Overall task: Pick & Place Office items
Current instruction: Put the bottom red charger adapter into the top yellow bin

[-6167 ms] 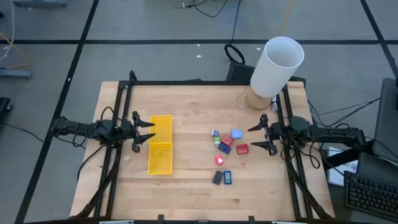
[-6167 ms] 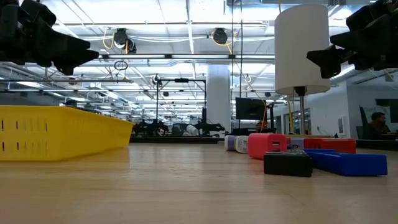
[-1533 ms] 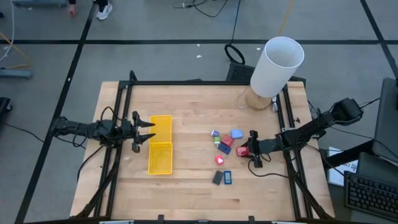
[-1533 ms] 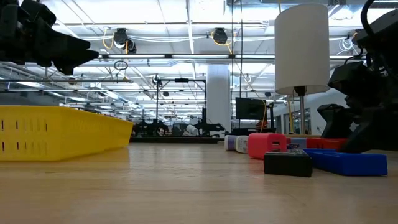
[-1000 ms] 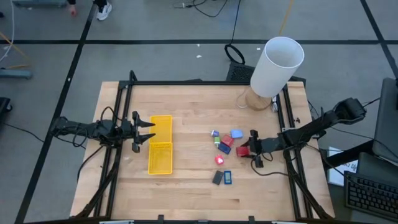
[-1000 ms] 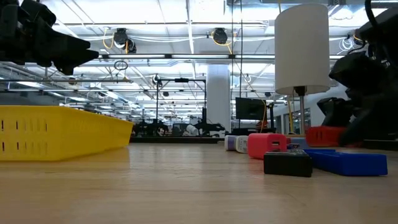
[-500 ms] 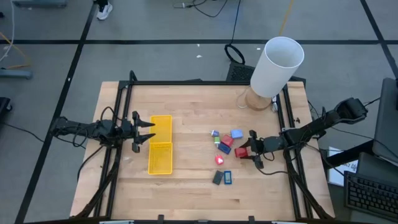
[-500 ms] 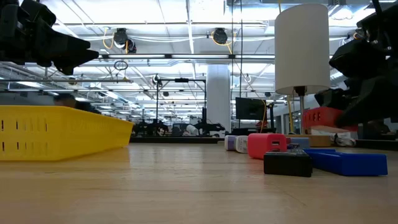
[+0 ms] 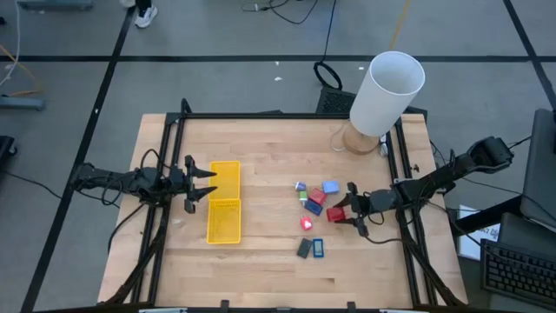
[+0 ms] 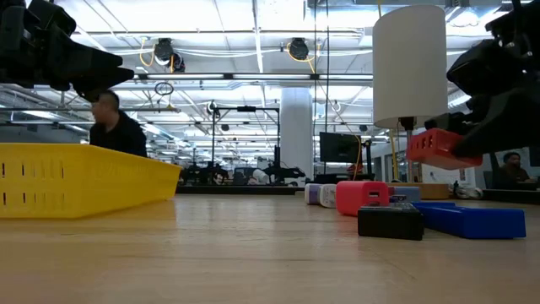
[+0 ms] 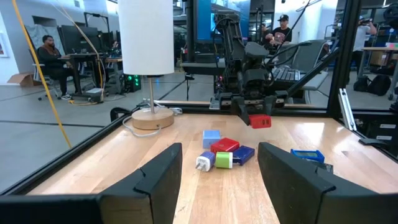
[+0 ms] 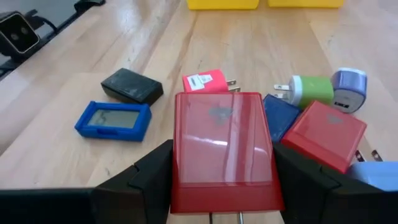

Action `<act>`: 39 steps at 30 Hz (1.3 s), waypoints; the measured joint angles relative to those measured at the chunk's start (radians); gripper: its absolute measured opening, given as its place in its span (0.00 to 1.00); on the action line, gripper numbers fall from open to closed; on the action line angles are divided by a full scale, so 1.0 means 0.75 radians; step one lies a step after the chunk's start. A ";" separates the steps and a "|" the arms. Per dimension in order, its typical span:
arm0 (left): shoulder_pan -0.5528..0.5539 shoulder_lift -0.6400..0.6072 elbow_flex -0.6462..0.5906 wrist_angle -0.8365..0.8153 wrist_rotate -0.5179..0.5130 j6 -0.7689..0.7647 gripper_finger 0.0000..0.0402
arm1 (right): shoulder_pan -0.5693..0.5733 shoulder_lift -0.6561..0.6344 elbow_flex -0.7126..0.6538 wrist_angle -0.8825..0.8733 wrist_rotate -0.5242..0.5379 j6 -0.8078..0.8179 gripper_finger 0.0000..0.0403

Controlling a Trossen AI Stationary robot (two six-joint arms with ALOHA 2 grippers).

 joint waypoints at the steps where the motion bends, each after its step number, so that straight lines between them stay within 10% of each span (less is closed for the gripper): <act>1: 0.000 0.000 0.000 0.000 0.000 0.000 0.53 | 0.000 0.001 0.000 0.003 -0.015 0.000 0.52; 39: 0.000 0.000 -0.003 0.068 0.001 -0.018 0.53 | 0.000 0.001 0.000 0.383 -0.059 -0.056 0.52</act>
